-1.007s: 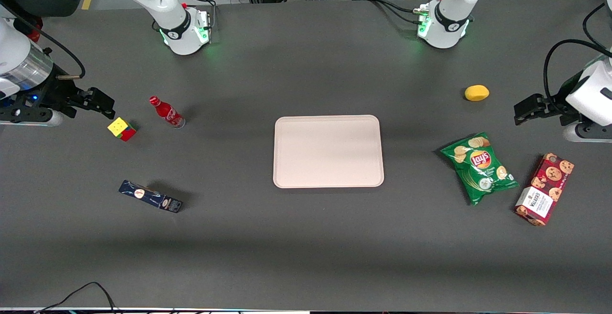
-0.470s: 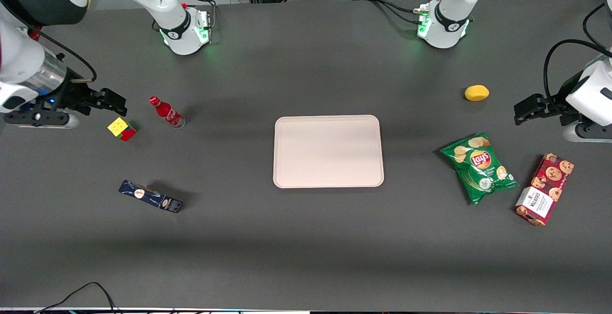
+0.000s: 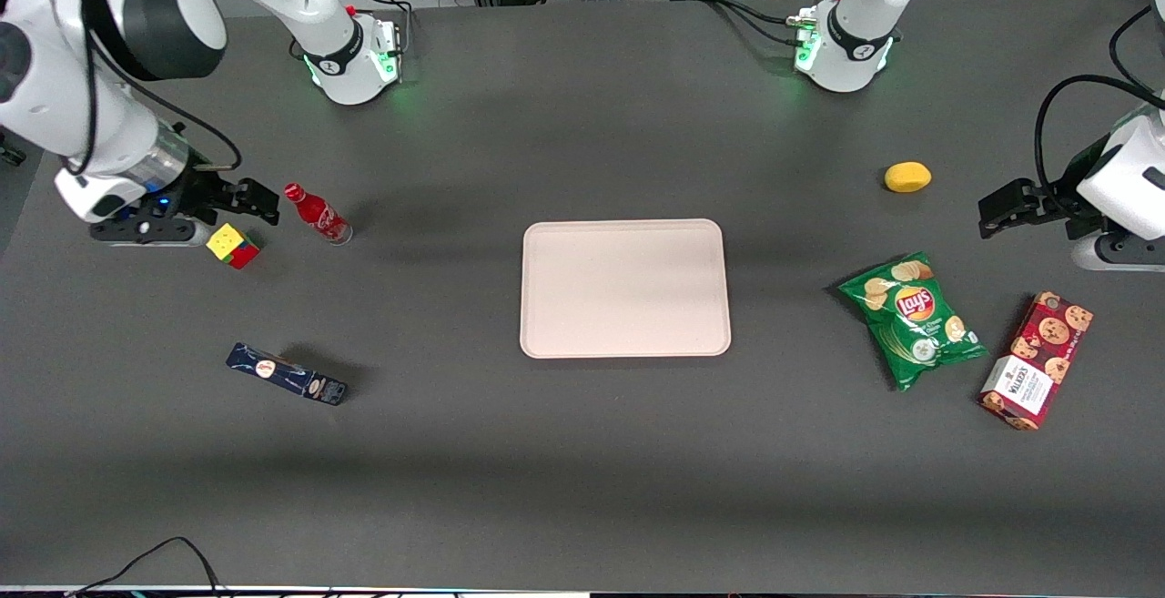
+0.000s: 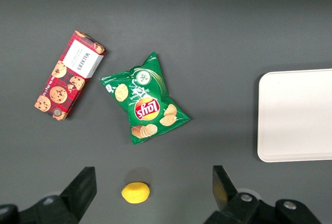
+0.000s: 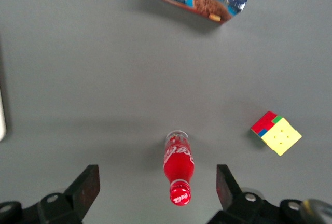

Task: Place coke bottle on tray
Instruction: 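Move the right gripper over the red Coca-Cola bottle lying on its side, then lower the open right gripper around the bottle's neck and close it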

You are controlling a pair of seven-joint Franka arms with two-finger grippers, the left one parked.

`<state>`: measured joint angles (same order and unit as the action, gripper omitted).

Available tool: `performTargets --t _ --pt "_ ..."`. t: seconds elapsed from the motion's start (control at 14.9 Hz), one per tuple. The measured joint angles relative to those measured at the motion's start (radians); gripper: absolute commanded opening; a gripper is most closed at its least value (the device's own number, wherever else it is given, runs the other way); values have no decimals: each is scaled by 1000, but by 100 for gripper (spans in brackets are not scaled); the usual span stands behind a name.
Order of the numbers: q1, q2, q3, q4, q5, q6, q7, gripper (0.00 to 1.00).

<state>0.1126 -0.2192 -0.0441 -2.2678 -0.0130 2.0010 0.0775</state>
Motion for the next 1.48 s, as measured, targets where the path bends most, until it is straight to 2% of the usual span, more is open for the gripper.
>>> performTargets --t 0.54,1.48 --pt "-10 -93 -3 -334 -1 231 -98 100" --pt "-26 -99 -3 -401 -37 253 -152 100"
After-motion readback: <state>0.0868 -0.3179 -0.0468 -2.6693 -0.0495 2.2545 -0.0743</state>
